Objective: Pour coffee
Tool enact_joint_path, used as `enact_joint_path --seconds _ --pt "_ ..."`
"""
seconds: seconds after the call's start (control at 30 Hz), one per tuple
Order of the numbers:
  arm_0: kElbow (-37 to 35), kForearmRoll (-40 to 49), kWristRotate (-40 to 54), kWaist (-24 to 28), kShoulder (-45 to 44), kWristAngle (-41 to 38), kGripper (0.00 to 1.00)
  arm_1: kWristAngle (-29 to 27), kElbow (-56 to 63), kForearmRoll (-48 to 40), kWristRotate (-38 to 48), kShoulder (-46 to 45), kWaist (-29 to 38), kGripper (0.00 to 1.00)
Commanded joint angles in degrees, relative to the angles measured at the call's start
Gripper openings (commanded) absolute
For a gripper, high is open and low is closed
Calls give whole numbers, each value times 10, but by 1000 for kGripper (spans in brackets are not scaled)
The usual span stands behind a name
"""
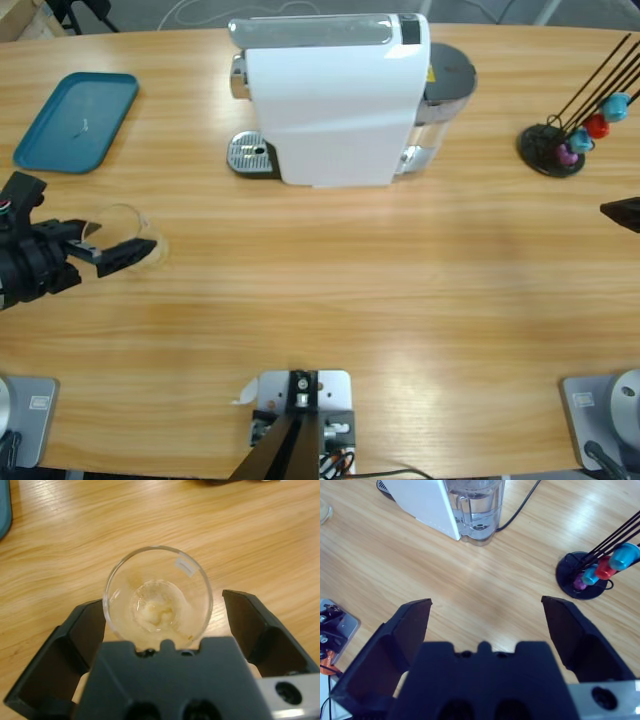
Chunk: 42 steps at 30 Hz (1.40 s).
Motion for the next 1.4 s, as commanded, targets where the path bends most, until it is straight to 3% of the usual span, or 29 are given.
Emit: enact_joint_path --seconds 0.03,0.1,0.6,0.7,0.77,0.8,0.9,0.97,1.1,1.2,1.23,1.27,1.4 --pt "27 -12 7 -5 7 13 975 13 13 -3 -9 18 -7 1000" --pt "31 -12 6 -5 -1 13 934 13 13 -3 -9 17 -7 1000" --pt "54 -79 5 -5 46 31 921 15 13 -4 -9 20 -7 1000" --pt "59 -90 19 -5 46 31 819 15 11 -2 -9 20 -7 1000" --pt "61 -93 23 -5 42 31 549 15 11 -2 -9 18 -7 1000" --pt "62 -93 25 -5 41 30 485 15 12 -2 -9 17 -7 1000" --pt "63 -92 31 -5 38 24 472 15 13 -2 -9 15 -7 1000" --pt "60 -92 35 -5 21 22 232 15 13 -2 -9 13 -7 1000" --pt "32 -92 99 -4 -40 18 231 14 15 -3 -9 5 -7 1000" --pt "4 -92 177 46 -33 -32 222 13 15 -4 -9 6 -7 1000" --pt "-4 -92 207 72 -32 -70 72 13 15 -4 -9 6 -7 1000" --pt "-11 -94 238 89 -26 -100 0 13 15 -4 -9 6 -7 1000" --pt "-43 -102 363 167 -1 -205 0 11 15 -4 -9 8 -7 1000"
